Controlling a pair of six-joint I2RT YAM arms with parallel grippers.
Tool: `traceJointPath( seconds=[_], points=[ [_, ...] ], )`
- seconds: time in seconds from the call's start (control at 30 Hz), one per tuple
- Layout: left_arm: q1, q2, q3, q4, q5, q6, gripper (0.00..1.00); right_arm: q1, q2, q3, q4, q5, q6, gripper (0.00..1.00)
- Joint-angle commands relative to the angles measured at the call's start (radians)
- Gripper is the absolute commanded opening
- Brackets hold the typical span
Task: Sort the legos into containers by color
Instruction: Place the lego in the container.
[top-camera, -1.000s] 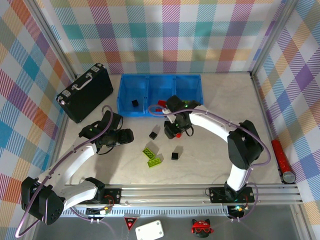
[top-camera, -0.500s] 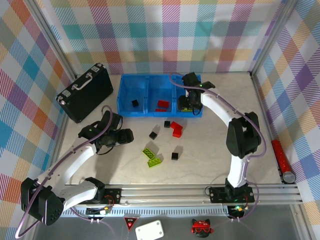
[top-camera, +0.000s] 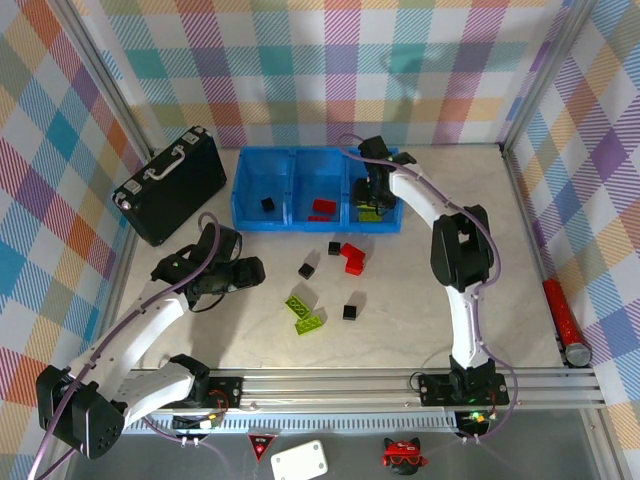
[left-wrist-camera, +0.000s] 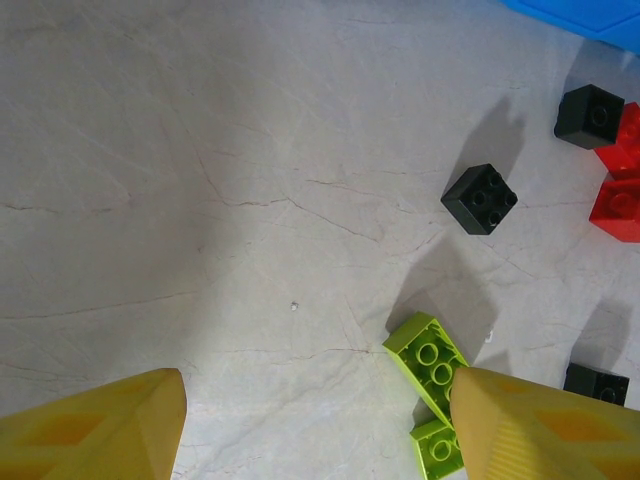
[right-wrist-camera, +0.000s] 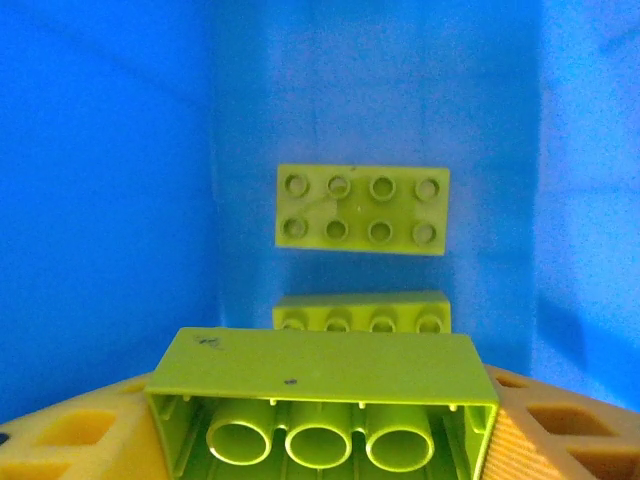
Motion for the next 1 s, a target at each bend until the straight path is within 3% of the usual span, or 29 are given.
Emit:
traceJointPath(
  seconds=[0.0, 0.77, 0.97],
  points=[
    [0.017, -0.02, -0.013, -0.034, -0.011, -0.009, 0.7, -0.017, 0.037, 0.058, 0.001, 0.01, 0.018, 0.65],
    [0.017, -0.039, -0.005, -0.061, -0.02, -0.011, 0.7, -0.074, 0.296, 0.414, -0.082, -0.009, -0.083, 0.66],
    [0.018, -0.042, -0.001, -0.072, -0.024, -0.006, 0.7, -0.076, 0.318, 0.422, -0.088, 0.012, -0.1, 0.69]
  ],
)
